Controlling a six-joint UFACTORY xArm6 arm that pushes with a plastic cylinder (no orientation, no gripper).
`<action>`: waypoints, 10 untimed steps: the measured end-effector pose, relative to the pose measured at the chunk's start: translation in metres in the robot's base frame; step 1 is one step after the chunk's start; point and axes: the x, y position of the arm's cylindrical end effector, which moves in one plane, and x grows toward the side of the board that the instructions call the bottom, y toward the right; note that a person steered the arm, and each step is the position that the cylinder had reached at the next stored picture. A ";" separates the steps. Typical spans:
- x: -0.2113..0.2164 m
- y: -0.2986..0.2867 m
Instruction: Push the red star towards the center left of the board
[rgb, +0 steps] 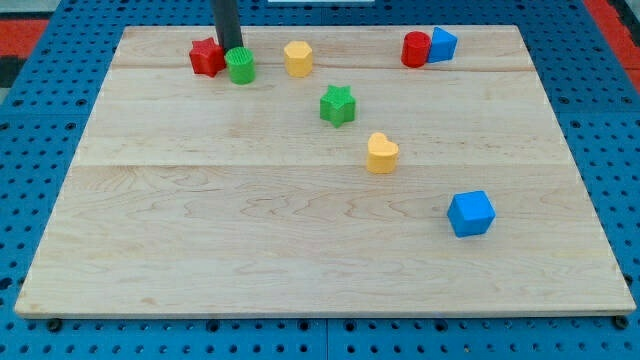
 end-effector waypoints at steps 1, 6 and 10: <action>0.012 -0.029; 0.047 -0.081; 0.055 -0.025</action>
